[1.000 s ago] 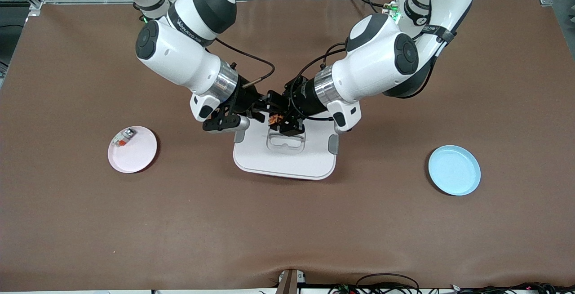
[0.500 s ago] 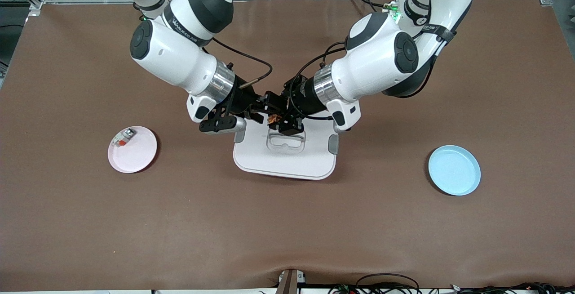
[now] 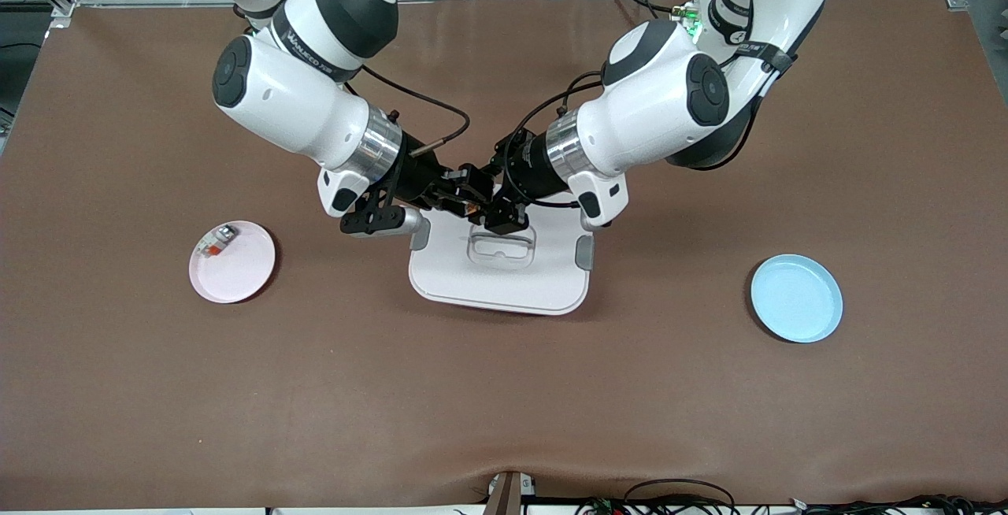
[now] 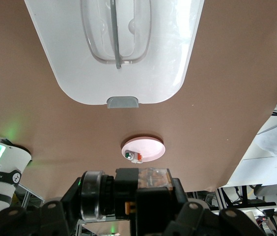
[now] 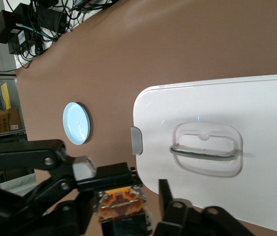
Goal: Transfer orange switch to right arm and place
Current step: 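Open the left gripper and carry the switch toward the pink plate with the right gripper, then lower the orange switch onto the pink plate while the left gripper withdraws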
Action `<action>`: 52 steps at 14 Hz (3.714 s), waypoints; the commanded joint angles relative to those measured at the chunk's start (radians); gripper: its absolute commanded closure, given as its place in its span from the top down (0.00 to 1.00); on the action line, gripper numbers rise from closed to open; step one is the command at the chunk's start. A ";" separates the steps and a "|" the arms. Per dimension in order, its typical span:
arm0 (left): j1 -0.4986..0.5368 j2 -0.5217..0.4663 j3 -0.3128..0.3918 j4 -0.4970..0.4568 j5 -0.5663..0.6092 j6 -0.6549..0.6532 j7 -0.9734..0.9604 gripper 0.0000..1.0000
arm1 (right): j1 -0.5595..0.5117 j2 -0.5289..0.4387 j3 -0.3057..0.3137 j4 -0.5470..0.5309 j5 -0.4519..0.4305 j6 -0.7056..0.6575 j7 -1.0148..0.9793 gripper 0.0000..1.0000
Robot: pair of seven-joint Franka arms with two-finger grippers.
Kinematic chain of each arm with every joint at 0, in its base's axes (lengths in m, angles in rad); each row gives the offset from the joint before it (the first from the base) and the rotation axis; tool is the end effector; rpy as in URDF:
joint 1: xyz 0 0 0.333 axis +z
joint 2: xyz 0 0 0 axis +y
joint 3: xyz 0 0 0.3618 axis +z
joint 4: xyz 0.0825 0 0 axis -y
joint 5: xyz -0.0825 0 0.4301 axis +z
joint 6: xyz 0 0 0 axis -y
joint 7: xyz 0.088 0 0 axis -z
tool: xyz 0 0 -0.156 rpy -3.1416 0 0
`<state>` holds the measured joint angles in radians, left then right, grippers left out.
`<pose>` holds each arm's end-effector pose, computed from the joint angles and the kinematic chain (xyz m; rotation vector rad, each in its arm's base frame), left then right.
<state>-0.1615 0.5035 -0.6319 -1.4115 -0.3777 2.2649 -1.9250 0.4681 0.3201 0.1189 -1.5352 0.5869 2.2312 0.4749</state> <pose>0.6164 -0.5198 0.4995 1.8923 1.6635 -0.6673 0.6263 0.4492 0.5102 -2.4648 0.2224 -0.0382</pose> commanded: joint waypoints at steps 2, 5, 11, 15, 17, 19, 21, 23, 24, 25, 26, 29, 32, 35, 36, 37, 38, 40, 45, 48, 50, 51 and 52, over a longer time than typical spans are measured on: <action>-0.004 0.000 -0.003 0.017 -0.020 0.004 -0.014 0.00 | -0.011 0.010 0.001 0.010 0.013 -0.015 -0.012 0.00; -0.004 -0.002 -0.003 0.017 -0.018 0.005 -0.003 0.00 | -0.011 0.010 0.001 0.010 0.011 -0.015 -0.012 0.00; 0.019 -0.051 0.004 0.017 -0.006 -0.004 0.050 1.00 | -0.032 0.005 -0.005 0.017 0.005 -0.073 -0.018 0.00; 0.068 -0.074 0.004 0.017 0.126 -0.008 0.095 1.00 | -0.104 -0.015 -0.007 0.037 -0.006 -0.253 -0.119 0.00; 0.111 -0.083 0.000 0.017 0.227 -0.013 0.124 1.00 | -0.162 -0.032 -0.007 0.037 -0.021 -0.359 -0.223 0.00; 0.158 -0.089 0.001 0.017 0.270 -0.065 0.225 1.00 | -0.206 -0.052 -0.007 0.038 -0.115 -0.444 -0.355 0.00; 0.218 -0.109 0.003 0.017 0.310 -0.128 0.354 1.00 | -0.236 -0.072 -0.007 0.038 -0.244 -0.508 -0.461 0.00; 0.270 -0.117 0.006 0.016 0.328 -0.175 0.486 1.00 | -0.261 -0.087 -0.007 0.037 -0.355 -0.556 -0.566 0.00; 0.290 -0.114 0.006 0.016 0.374 -0.201 0.554 1.00 | -0.278 -0.095 -0.007 0.034 -0.408 -0.579 -0.623 0.00; 0.305 -0.114 0.006 0.016 0.440 -0.227 0.616 1.00 | -0.288 -0.102 -0.007 0.029 -0.465 -0.593 -0.694 0.00; 0.313 -0.114 0.008 0.016 0.491 -0.261 0.659 1.00 | -0.305 -0.113 -0.007 0.020 -0.498 -0.601 -0.782 0.00; 0.387 -0.118 0.006 0.016 0.528 -0.364 0.829 1.00 | -0.399 -0.131 -0.008 -0.029 -0.527 -0.593 -1.054 0.00; 0.486 -0.160 0.004 0.016 0.530 -0.455 1.029 1.00 | -0.474 -0.135 -0.008 -0.045 -0.596 -0.575 -1.306 0.00; 0.559 -0.193 0.003 0.016 0.533 -0.557 1.144 1.00 | -0.535 -0.151 -0.008 -0.104 -0.631 -0.484 -1.533 0.00; 0.582 -0.223 0.006 0.014 0.533 -0.573 1.222 1.00 | -0.557 -0.168 -0.007 -0.156 -0.634 -0.426 -1.576 0.00; 0.624 -0.240 0.003 0.011 0.530 -0.593 1.317 1.00 | -0.568 -0.183 -0.008 -0.211 -0.634 -0.367 -1.611 0.00; 0.638 -0.261 0.004 0.011 0.525 -0.613 1.400 1.00 | -0.569 -0.199 -0.008 -0.265 -0.636 -0.310 -1.631 0.00; 0.613 -0.308 0.073 0.009 0.516 -0.659 1.504 1.00 | -0.583 -0.214 -0.008 -0.363 -0.638 -0.198 -1.650 0.00; 0.257 -0.460 0.465 -0.061 0.448 -0.736 1.691 1.00 | -0.597 -0.210 -0.008 -0.531 -0.642 0.002 -1.708 0.00; 0.148 -0.537 0.610 -0.128 0.401 -0.751 1.790 1.00 | -0.598 -0.207 -0.008 -0.572 -0.699 0.036 -1.708 0.00; 0.129 -0.560 0.627 -0.150 0.396 -0.751 1.792 1.00 | -0.612 -0.201 -0.008 -0.609 -0.699 0.106 -1.713 0.00; 0.129 -0.562 0.627 -0.150 0.395 -0.751 1.792 1.00 | -0.614 -0.194 -0.008 -0.621 -0.700 0.135 -1.734 0.00; 0.129 -0.562 0.626 -0.147 0.393 -0.752 1.790 1.00 | -0.614 -0.184 -0.008 -0.634 -0.700 0.152 -1.757 0.00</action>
<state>-0.0147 -0.0322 -0.0202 -1.5280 0.0326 1.5084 -0.1490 -0.1182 0.1537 0.0933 -2.1198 -0.0934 2.3415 -1.2405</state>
